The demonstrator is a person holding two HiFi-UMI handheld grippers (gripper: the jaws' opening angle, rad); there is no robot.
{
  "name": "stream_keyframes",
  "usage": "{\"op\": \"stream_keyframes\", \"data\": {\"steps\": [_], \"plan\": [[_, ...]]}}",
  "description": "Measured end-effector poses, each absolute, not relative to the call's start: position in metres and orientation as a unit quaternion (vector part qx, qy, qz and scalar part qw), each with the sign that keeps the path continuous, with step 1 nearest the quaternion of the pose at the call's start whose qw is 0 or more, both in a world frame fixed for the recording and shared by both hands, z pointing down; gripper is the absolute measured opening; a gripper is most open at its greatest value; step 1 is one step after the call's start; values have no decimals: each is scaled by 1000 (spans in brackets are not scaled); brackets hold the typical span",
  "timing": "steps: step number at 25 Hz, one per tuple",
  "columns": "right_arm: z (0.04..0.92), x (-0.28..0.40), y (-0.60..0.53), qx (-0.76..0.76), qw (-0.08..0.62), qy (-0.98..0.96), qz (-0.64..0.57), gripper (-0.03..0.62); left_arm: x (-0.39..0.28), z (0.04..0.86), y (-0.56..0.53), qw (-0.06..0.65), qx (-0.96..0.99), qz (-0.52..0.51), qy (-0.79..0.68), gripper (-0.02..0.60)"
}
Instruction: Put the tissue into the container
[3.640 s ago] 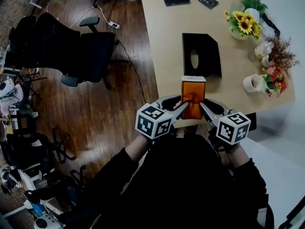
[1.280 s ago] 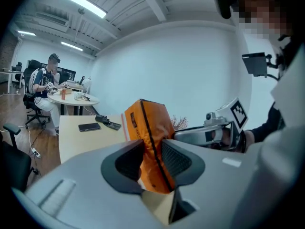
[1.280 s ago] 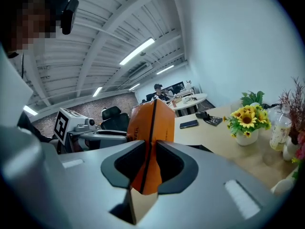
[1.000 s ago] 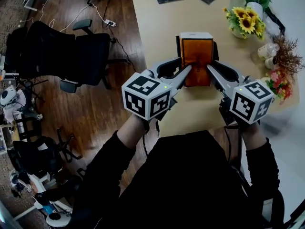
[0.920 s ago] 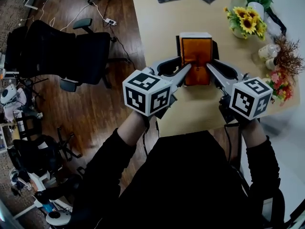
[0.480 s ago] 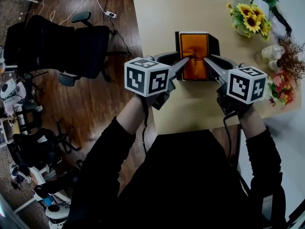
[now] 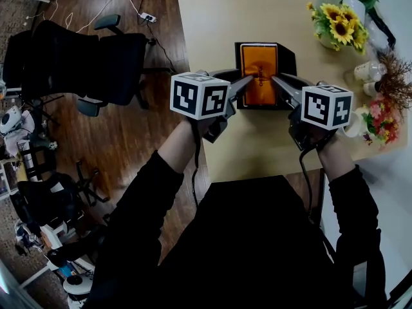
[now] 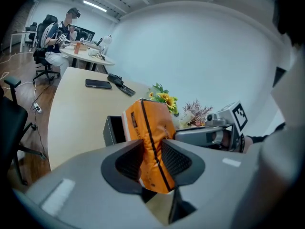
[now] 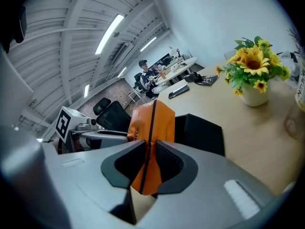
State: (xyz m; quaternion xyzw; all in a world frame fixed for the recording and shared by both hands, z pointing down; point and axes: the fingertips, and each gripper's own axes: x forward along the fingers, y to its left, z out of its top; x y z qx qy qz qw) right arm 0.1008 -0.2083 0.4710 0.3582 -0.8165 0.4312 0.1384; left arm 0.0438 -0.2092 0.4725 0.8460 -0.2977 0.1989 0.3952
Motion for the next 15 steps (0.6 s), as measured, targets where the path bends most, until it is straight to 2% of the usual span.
{"op": "stream_keyframes", "data": {"steps": [15], "plan": [[499,98,-210,356,169,-800,452,71,42,499,-210,421,827,237,-287,101]]}}
